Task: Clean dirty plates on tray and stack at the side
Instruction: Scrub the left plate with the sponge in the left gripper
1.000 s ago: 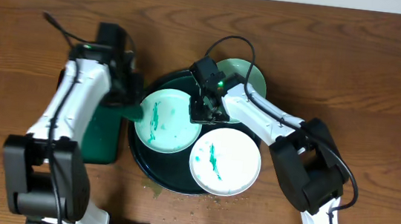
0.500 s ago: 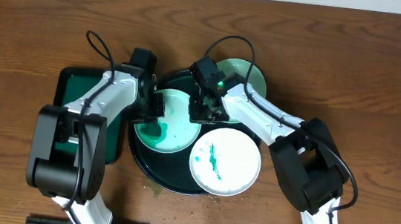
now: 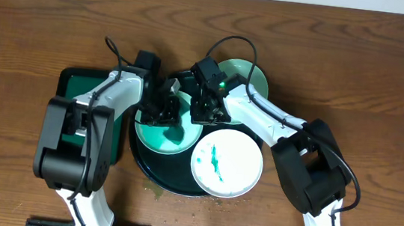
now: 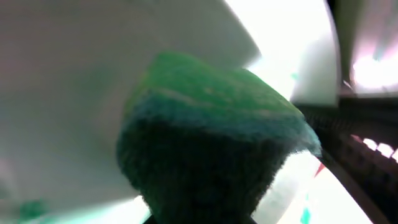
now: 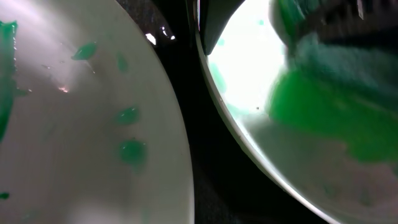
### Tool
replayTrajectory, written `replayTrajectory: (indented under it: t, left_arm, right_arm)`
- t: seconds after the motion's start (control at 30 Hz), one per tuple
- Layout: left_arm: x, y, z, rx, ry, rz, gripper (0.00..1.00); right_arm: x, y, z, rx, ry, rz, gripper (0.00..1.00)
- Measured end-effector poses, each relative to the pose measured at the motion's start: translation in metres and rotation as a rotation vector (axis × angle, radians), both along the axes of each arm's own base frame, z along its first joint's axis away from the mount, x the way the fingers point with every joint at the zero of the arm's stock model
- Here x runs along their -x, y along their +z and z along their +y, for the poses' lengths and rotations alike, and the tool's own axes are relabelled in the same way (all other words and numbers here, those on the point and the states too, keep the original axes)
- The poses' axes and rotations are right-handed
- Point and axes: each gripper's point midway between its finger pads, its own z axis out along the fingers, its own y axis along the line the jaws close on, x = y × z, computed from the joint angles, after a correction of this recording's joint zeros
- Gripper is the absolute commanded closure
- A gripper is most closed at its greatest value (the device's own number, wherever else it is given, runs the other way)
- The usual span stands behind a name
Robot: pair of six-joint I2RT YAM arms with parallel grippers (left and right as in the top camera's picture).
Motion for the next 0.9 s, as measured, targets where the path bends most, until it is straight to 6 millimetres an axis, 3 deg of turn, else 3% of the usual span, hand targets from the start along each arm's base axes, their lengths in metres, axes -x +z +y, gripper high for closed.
replayTrajectory:
  t: [0.23,0.47,0.67,0.9]
  left_arm:
    - [-0.056,0.001,0.052,-0.322,0.184,-0.195,0.93]
    - [-0.083,0.005,0.064,-0.412,0.249,-0.315,0.92]
    - [-0.075,0.002,0.070,-0.442,0.254,-0.279,0.93]
    - [-0.029,-0.002,0.066,-0.372,0.155,-0.080,0.92]
  right_arm:
    - [0.000,0.000,0.000,0.000,0.000,0.000,0.99]
    - [-0.003,0.001,0.004,-0.013,0.003,-0.014,0.99]
    - [-0.003,0.001,0.005,-0.016,0.003,-0.015,0.99]
    - [0.002,0.000,0.004,-0.011,0.010,0.005,0.99]
